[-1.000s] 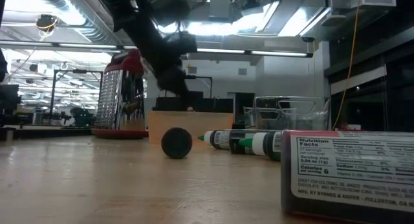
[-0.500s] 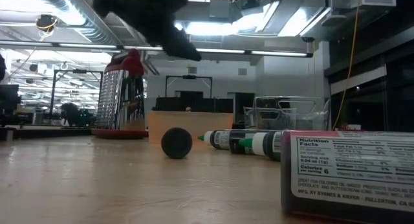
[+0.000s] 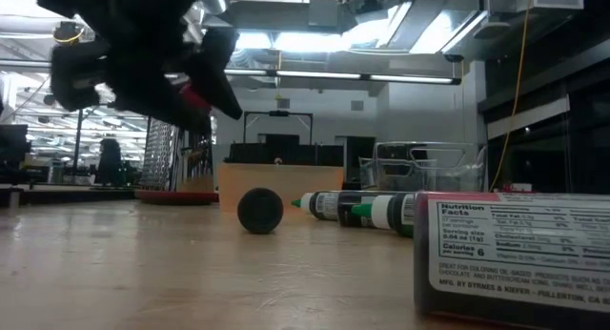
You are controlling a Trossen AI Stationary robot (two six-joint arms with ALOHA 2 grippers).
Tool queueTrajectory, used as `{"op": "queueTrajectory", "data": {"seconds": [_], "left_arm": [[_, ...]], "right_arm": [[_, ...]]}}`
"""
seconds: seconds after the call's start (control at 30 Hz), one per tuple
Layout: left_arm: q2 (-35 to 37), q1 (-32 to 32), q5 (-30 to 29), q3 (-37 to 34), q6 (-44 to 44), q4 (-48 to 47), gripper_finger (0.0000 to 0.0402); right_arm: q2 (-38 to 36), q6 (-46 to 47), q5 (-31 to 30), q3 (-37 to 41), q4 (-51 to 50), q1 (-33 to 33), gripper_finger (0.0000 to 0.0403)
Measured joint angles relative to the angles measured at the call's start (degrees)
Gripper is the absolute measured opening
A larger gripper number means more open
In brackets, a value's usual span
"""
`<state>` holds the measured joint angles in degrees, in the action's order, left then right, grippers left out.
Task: Pick & Place Food Item
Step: Put the purple food coloring into the transparent bin
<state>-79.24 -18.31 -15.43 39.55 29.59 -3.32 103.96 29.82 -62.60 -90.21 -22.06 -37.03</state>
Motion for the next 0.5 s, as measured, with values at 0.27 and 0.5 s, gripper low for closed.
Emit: {"op": "queueTrajectory", "data": {"seconds": [0.27,0.5], "left_arm": [[0.0,-0.5,-1.2,0.0,9.1,0.0,0.0212],[0.0,2.6,-0.3,0.0,5.0,2.4,0.0212]], "right_arm": [[0.0,0.2,7.4,0.0,0.1,3.2,0.0245],[0.0,0.4,11.2,0.0,0.2,4.2,0.0245]]}}
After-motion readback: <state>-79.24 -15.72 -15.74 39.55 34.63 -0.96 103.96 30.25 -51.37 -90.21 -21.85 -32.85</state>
